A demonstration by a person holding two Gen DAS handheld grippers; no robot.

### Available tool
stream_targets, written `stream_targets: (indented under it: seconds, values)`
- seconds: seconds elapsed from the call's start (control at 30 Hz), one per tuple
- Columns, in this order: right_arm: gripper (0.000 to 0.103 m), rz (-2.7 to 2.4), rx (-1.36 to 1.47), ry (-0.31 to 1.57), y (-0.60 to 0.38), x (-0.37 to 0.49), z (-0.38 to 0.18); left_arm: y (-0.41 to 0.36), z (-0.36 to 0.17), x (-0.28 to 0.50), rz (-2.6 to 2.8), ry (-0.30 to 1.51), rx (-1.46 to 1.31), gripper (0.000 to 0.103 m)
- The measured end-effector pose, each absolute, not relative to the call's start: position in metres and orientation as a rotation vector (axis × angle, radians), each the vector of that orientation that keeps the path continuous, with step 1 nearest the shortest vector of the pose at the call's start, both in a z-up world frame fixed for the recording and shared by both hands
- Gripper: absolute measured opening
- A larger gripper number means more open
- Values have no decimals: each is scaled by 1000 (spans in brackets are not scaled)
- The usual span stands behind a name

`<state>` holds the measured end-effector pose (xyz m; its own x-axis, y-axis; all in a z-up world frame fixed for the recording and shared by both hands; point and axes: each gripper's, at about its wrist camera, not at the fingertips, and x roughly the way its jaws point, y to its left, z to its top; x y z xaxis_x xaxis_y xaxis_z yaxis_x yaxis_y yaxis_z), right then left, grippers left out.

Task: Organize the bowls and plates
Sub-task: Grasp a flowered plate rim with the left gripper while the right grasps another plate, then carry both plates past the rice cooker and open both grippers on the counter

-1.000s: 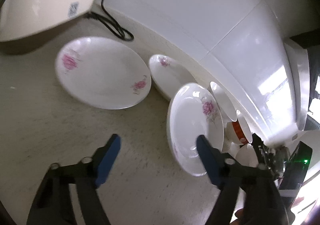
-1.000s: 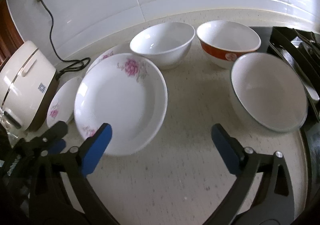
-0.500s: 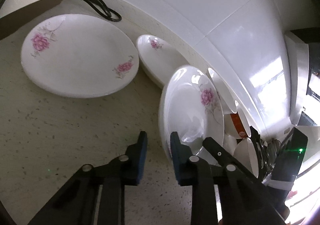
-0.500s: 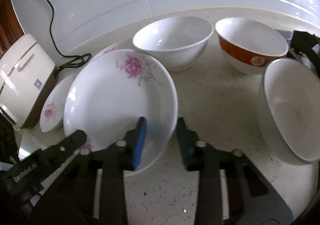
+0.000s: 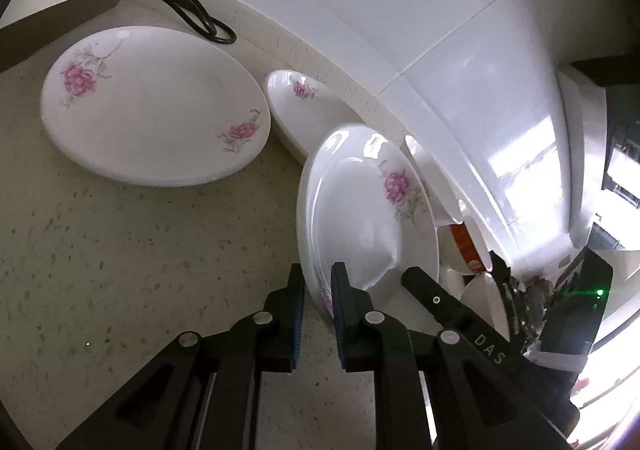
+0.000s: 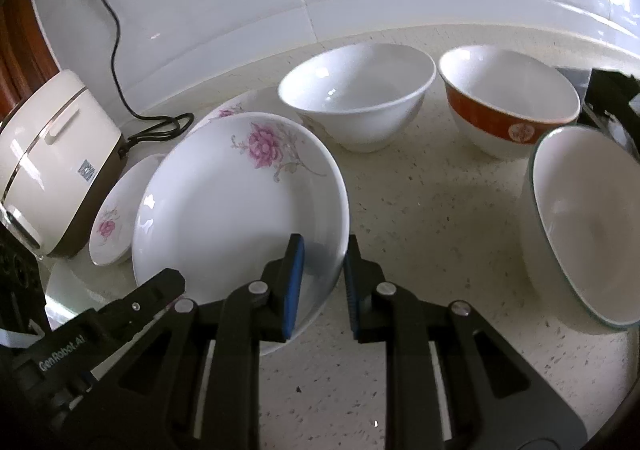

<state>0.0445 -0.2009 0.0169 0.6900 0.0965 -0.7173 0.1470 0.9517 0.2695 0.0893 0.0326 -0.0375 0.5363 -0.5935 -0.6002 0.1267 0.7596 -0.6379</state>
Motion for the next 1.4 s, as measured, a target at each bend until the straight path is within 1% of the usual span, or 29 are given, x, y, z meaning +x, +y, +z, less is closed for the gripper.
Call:
stream_targets:
  seconds: [0.33,0.53,0.87,1.1,1.4]
  values:
    - [22,95,277,812,-176,24,25,70,-38,52,-348,871,-669,14]
    - [22,215,214,796,-139,7,34,105,-32,15,-249,827,-715,14]
    - [22,409,127,877,-54,-10,37,188,-23,-45,-72,727,-793,14]
    - [22,521,47,914,7,-13,38,242,-32,-76,97,702,-852,16]
    - [22,597,-16,965,52,-15,29,268,-41,-92,225,693,-877,17]
